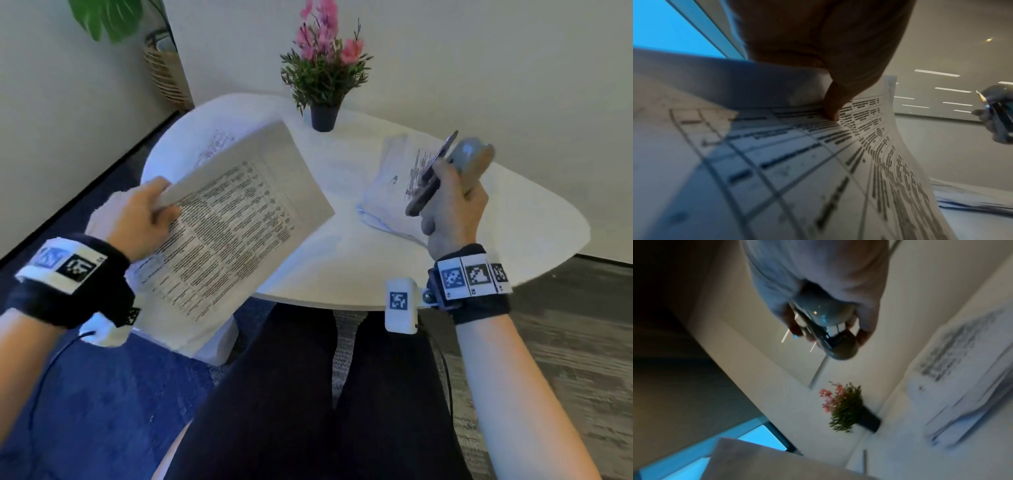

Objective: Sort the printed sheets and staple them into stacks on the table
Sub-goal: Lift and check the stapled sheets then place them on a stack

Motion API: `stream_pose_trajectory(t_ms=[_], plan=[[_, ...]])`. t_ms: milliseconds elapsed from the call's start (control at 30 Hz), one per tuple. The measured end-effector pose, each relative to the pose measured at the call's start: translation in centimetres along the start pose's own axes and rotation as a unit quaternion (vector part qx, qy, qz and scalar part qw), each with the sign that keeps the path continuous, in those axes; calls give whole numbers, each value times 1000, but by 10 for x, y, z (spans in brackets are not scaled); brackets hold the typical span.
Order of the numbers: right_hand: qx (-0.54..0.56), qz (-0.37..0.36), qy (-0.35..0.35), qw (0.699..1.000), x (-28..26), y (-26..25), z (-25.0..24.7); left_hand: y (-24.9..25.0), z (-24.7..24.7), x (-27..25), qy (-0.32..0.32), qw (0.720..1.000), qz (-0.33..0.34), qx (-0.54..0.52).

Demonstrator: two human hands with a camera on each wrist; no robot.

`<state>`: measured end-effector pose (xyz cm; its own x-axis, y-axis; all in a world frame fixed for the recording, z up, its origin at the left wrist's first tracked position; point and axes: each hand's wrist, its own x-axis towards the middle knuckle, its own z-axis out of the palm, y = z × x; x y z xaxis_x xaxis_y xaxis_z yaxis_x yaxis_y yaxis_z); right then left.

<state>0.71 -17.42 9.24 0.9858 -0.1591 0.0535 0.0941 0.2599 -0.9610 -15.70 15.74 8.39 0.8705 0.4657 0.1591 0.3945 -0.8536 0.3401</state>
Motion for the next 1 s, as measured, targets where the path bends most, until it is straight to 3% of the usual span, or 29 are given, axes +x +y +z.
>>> stream_pose_trajectory(t_ms=[100,200,367,633,833,1000], plan=[[124,7,10,992,-11,-11,20,8,5,-8,-22,1000,4,5],[178,-8,1,984,-20,-20,46,23,8,-10,-50,998,34,-25],[153,-48,9,987,-26,-26,77,45,10,-6,-76,988,87,-98],[112,-59,-12,992,-27,-30,88,58,21,-6,-94,985,98,-109],[177,-40,-49,982,-29,-30,91,61,26,-5,-94,985,108,-101],[200,-30,-26,979,-26,-35,94,63,30,-4,-92,983,125,-95]])
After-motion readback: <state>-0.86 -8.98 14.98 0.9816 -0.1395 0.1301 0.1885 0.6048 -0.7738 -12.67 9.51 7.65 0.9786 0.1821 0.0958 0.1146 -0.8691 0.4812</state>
